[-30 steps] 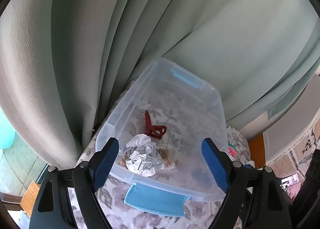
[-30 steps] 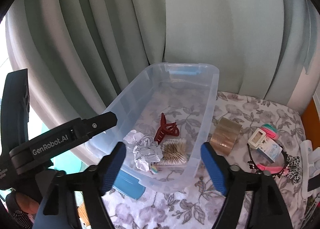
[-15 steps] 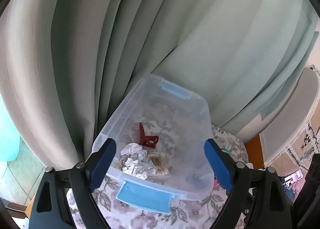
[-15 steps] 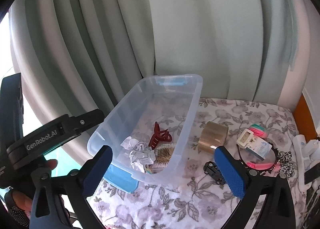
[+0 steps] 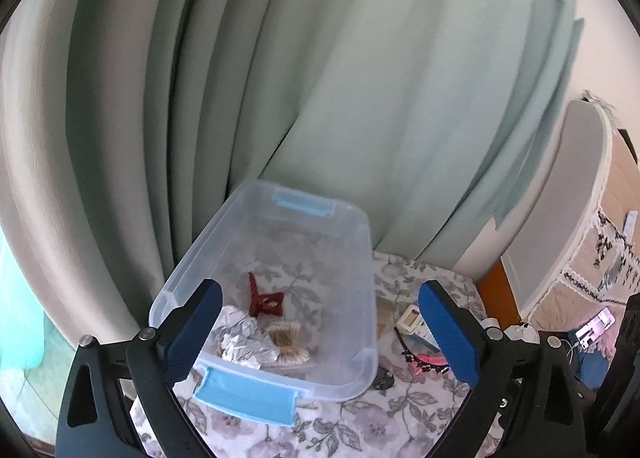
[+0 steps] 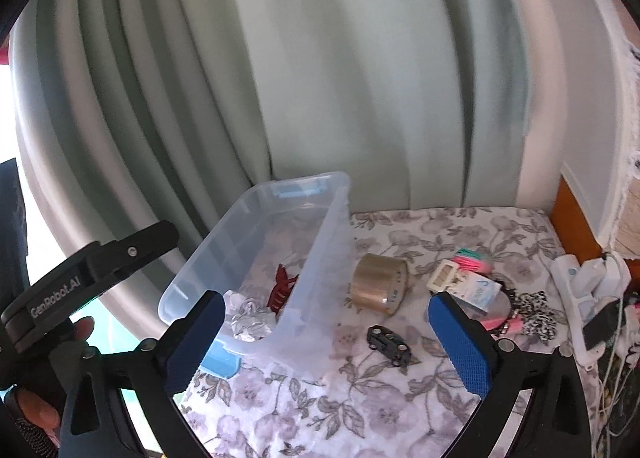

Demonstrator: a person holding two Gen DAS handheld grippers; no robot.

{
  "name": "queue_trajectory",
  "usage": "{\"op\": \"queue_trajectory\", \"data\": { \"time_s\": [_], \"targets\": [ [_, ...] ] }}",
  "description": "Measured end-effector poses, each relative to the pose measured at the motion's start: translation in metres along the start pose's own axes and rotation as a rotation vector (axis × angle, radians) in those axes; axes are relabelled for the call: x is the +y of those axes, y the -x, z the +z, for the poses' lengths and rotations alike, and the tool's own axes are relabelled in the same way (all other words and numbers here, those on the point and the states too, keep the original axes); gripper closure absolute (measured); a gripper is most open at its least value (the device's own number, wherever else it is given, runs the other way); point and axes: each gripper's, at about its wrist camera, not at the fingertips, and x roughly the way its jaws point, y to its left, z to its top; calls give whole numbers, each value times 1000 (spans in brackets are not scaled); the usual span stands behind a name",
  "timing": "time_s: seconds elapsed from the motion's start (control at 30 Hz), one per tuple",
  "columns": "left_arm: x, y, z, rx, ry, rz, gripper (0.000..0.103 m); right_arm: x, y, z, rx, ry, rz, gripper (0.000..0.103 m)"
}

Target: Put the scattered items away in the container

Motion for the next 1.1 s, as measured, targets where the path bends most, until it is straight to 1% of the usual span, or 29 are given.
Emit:
{"op": "queue_trajectory", "data": {
  "time_s": [0.03,0.13,0.27,0.37,0.47,0.6,0.8,0.97,1.1],
  "targets": [
    [-4,2,0,-10,-9,-1,1,-3,3,0,-9,-3,-5,0],
    [-19,4,-1,-30,-44,12,0,-14,12,0,-34,-18,-20,0],
    [-41,2,-5,-23,-101,7,0,-33,22,0,-61,-60,-36,0],
    [-56,-3,-9,-3,-116,-24,0,-46,29,-2,-78,-79,-54,0],
    [-69,-8,-14,24,-116,-62,0,-57,34,-5,-91,-88,-100,0],
    [-85,-16,-21,53,-123,-115,0,-76,42,-8,-107,-117,-124,0],
    [-107,-19,-31,57,-166,-161,0,-105,51,-18,-116,-182,-144,0],
    [-126,-21,-40,44,-209,-180,0,-124,55,-25,-117,-218,-177,0],
    [-140,-27,-48,57,-235,-198,0,-139,56,-35,-108,-238,-204,0]
  ]
}}
